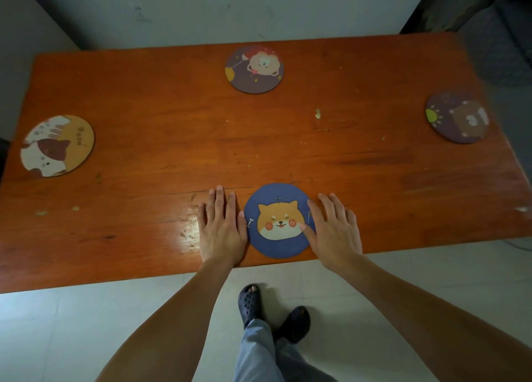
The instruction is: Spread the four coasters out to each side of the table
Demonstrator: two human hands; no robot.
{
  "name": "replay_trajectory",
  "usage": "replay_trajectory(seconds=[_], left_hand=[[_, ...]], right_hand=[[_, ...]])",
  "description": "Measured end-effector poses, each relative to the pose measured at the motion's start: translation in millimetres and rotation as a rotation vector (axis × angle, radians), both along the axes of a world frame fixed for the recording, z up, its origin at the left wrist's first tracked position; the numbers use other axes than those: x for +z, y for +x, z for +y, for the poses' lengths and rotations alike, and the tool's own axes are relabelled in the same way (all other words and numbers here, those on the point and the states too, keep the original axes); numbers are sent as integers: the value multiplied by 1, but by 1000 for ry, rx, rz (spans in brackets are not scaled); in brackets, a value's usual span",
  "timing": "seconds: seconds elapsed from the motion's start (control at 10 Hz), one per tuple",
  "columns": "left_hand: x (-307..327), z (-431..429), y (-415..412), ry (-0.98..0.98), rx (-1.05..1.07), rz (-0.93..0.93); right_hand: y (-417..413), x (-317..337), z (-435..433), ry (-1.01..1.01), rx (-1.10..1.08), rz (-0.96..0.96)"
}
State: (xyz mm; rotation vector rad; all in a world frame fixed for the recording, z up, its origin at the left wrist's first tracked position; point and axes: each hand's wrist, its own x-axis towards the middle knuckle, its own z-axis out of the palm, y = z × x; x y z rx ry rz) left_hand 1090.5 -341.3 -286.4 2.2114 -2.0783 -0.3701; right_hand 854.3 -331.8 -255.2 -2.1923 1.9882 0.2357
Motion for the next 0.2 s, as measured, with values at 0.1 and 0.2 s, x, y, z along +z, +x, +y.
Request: replay_trajectory(seconds=[0.1, 0.2], left_hand=[[4, -1, 0, -18, -3, 8], [2, 0, 0, -39, 1, 19]], right_hand=[[4, 5, 1, 63, 3, 29], [4, 23, -15, 98, 15, -15]])
